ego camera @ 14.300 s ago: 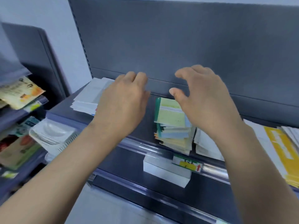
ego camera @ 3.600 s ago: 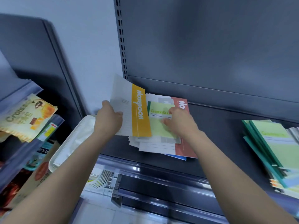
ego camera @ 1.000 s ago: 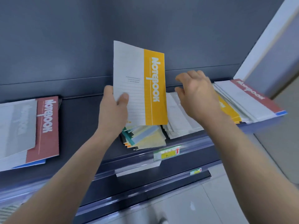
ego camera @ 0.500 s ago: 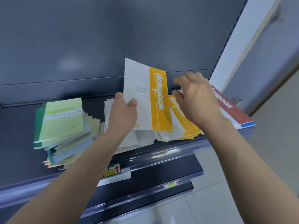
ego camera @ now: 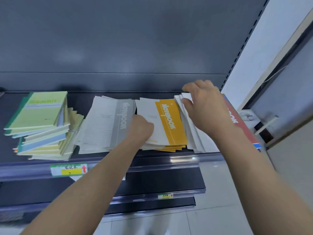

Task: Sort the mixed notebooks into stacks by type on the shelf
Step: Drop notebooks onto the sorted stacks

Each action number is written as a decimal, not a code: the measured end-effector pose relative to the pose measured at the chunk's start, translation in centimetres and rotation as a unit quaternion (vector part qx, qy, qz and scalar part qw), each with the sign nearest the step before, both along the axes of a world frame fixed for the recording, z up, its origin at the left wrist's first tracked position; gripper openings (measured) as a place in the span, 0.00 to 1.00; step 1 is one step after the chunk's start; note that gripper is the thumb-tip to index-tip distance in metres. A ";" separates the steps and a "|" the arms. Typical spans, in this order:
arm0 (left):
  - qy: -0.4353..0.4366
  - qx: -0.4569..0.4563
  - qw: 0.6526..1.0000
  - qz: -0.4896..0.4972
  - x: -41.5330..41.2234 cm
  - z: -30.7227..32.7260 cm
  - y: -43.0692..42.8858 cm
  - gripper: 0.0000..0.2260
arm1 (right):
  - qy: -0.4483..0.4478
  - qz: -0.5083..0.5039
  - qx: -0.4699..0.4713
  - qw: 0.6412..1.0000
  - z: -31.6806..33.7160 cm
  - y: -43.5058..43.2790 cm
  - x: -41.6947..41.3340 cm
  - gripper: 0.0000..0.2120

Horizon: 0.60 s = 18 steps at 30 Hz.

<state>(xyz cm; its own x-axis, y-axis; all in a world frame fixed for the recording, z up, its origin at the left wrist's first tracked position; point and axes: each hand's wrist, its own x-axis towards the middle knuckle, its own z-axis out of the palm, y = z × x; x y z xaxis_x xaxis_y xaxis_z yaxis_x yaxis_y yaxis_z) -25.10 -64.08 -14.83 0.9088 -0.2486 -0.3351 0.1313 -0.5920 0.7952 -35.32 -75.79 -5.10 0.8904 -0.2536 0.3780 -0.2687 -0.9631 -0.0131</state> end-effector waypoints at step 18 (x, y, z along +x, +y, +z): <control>-0.415 0.307 0.848 -0.118 -1.9 5.6 3.9 0.13 | -0.015 0.088 0.023 0.996 0.9 3.8 1.4 0.13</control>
<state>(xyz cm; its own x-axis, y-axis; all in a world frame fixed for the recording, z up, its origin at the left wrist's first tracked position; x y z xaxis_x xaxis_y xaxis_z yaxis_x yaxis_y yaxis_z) -27.01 -60.15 -9.23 0.8441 -0.4670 0.2636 -0.5031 -0.8598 0.0877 -33.93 -71.98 -4.18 0.9111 -0.1118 0.3967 -0.0942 -0.9935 -0.0635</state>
